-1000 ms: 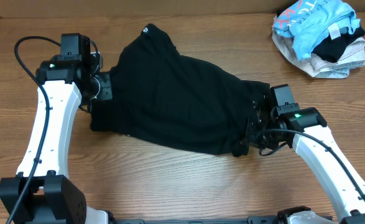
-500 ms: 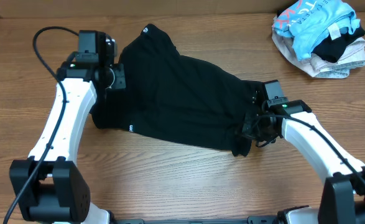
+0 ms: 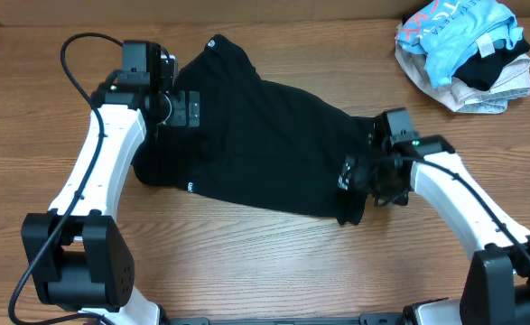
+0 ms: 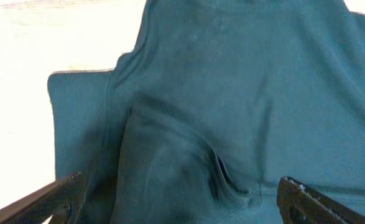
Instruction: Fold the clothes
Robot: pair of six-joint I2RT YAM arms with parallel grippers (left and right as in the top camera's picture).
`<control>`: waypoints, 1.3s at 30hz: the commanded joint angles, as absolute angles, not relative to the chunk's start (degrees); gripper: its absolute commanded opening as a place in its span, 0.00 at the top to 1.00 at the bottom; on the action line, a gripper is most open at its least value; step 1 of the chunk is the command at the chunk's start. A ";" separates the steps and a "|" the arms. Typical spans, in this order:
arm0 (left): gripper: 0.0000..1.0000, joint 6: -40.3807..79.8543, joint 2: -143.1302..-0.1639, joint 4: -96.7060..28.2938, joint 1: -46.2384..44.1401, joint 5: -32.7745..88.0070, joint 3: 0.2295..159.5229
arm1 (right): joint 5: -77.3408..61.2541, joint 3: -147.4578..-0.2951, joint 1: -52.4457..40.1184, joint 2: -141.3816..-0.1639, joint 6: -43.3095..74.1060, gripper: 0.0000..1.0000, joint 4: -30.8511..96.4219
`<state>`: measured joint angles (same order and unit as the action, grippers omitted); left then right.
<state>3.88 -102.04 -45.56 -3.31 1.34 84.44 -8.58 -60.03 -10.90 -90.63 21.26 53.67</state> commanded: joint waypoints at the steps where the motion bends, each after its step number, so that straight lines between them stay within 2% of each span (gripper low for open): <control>1: 0.00 2.35 -102.21 -49.15 -3.40 3.44 89.34 | -9.30 -67.02 -10.87 -90.56 17.28 0.00 55.40; 6: 0.00 0.69 -105.14 -51.92 -3.44 4.40 88.07 | -12.32 -69.08 -10.92 -90.56 15.31 0.00 55.29; 12: 0.00 -1.72 -113.32 -48.12 -3.38 2.79 87.74 | -12.27 -69.06 -10.92 -90.56 15.14 0.00 54.37; 18: 0.00 4.34 -118.96 -46.41 -3.31 -2.02 87.74 | -12.27 -69.08 -10.92 -90.56 15.14 0.00 54.59; 24: 0.00 12.73 -123.02 -51.22 -2.70 -3.25 87.68 | -12.27 -69.08 -10.92 -90.56 15.14 0.00 54.57; 39: 0.00 15.49 -126.21 -67.79 -2.22 -3.62 82.83 | -12.08 -69.06 -10.92 -90.56 14.70 0.00 54.61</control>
